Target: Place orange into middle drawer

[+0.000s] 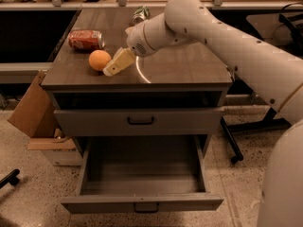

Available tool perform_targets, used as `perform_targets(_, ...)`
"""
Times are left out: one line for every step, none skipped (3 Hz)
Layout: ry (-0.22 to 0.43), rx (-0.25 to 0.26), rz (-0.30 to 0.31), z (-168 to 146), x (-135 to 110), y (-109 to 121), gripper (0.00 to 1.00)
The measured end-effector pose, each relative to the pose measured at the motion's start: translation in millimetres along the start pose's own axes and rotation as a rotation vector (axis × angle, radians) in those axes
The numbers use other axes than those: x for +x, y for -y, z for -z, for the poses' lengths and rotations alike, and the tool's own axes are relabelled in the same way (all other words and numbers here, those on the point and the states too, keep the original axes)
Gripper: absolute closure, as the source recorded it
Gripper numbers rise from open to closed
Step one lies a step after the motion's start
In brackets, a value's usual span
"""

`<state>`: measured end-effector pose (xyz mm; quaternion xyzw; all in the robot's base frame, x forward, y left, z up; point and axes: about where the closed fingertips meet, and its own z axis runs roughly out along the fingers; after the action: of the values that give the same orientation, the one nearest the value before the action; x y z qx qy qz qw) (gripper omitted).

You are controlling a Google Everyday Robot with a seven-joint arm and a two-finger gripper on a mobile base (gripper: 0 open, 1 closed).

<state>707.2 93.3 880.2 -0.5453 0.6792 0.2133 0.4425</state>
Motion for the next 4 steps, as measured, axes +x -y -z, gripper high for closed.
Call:
perform_targets(0.010,-0.024,-0.012,-18,-2,-4,0.00)
perform_targets(0.023,-0.045,-0.021,-30,-8,-7,0.00)
perform_targets(0.031,-0.060,-0.028,-38,-13,-12,0.00)
perform_targets(0.028,-0.080,-0.033,-45,-18,-19,0.00)
